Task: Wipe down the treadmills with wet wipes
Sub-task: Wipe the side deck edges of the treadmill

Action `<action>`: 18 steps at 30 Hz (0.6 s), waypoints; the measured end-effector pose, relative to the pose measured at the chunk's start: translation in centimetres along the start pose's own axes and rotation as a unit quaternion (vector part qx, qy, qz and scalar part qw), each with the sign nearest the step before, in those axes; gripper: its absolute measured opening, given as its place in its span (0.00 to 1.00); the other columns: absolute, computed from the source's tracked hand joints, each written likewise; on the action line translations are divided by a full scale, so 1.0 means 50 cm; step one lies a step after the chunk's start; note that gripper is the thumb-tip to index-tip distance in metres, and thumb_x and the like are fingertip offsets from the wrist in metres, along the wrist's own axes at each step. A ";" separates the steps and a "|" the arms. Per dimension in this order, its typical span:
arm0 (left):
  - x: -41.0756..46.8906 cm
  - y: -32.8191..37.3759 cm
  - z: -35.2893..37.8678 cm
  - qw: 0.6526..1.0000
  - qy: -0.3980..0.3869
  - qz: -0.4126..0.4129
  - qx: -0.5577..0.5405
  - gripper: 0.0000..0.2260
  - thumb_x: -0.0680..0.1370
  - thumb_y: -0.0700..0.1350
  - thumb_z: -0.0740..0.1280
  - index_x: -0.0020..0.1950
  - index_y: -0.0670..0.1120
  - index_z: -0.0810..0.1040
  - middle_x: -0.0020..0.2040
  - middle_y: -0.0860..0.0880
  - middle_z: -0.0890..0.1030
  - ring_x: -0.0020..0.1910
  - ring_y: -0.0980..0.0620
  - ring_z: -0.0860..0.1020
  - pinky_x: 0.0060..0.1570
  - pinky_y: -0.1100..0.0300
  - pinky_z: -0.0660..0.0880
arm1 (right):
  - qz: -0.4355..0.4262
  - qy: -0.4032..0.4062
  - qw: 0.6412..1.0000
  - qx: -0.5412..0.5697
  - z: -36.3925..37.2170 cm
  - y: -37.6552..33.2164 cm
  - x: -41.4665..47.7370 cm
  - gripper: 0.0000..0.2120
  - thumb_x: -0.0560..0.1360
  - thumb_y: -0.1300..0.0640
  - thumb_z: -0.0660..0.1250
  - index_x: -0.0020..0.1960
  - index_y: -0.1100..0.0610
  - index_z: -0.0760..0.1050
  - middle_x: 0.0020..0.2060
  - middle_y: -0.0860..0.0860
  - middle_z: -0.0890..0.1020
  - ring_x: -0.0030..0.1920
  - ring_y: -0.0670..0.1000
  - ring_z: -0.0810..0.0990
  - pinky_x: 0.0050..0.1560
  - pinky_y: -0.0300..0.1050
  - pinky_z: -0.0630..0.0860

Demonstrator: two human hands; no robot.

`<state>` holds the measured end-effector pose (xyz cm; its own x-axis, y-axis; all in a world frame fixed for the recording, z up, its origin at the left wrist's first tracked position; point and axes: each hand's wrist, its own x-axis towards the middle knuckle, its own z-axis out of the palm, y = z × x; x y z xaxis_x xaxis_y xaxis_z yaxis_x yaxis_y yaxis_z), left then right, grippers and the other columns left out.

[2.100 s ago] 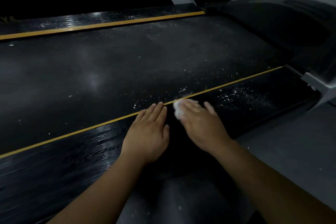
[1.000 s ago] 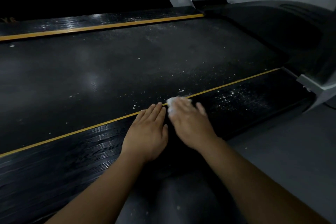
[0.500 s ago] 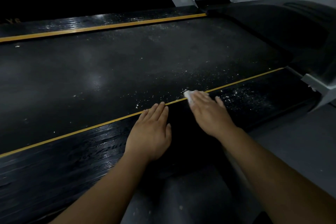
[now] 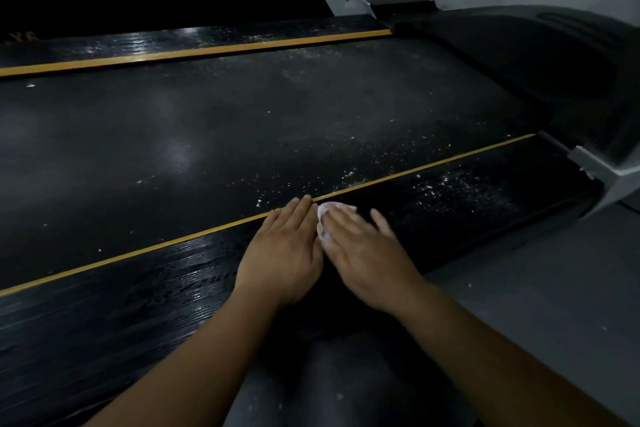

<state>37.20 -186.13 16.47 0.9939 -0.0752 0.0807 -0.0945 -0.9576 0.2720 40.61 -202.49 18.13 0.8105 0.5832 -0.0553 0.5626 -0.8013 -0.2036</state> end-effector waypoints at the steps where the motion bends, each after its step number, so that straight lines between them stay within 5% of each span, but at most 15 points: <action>1: 0.001 0.000 0.000 1.000 -0.002 0.000 0.005 0.35 0.78 0.58 0.36 0.83 0.48 0.57 0.83 0.49 0.55 0.82 0.53 0.52 0.78 0.58 0.44 | 0.007 0.008 1.000 -0.006 -0.007 0.021 0.003 0.34 0.78 0.42 0.32 0.81 0.45 0.55 0.81 0.41 0.54 0.80 0.40 0.49 0.78 0.57 0.45; 5: 0.003 0.001 -0.001 1.000 -0.004 -0.008 0.015 0.36 0.77 0.58 0.35 0.83 0.47 0.55 0.83 0.50 0.53 0.82 0.53 0.50 0.78 0.58 0.43 | 0.130 0.041 0.991 0.014 -0.025 0.094 0.019 0.26 0.85 0.45 0.42 0.81 0.47 0.55 0.81 0.43 0.55 0.80 0.42 0.51 0.77 0.57 0.42; 10: 0.002 0.003 -0.002 1.000 -0.002 -0.006 0.012 0.37 0.76 0.59 0.35 0.83 0.47 0.55 0.83 0.49 0.53 0.82 0.53 0.50 0.78 0.58 0.43 | 0.035 0.042 0.998 0.041 -0.018 0.047 0.000 0.34 0.79 0.38 0.39 0.79 0.48 0.63 0.79 0.43 0.61 0.80 0.44 0.54 0.78 0.56 0.42; 14: 0.004 -0.001 -0.003 1.000 -0.005 -0.008 0.014 0.35 0.77 0.58 0.36 0.83 0.48 0.54 0.83 0.50 0.52 0.82 0.54 0.49 0.78 0.58 0.42 | 0.101 0.189 0.975 0.053 -0.015 0.092 0.051 0.12 0.80 0.54 0.65 0.57 0.54 0.84 0.68 0.55 0.76 0.68 0.59 0.71 0.67 0.59 0.70; 18: 0.005 0.003 -0.005 1.000 -0.006 -0.009 0.016 0.32 0.80 0.57 0.39 0.83 0.48 0.53 0.83 0.51 0.51 0.82 0.54 0.48 0.78 0.58 0.42 | 0.143 0.201 0.966 0.073 -0.020 0.090 0.079 0.07 0.80 0.60 0.67 0.54 0.57 0.83 0.53 0.55 0.82 0.54 0.58 0.79 0.47 0.48 0.76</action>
<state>37.42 -186.24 16.75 0.9960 -0.0617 0.0643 -0.0756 -0.9671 0.2428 46.49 -203.94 18.00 0.9440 0.2172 0.2485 0.3002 -0.8779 -0.3730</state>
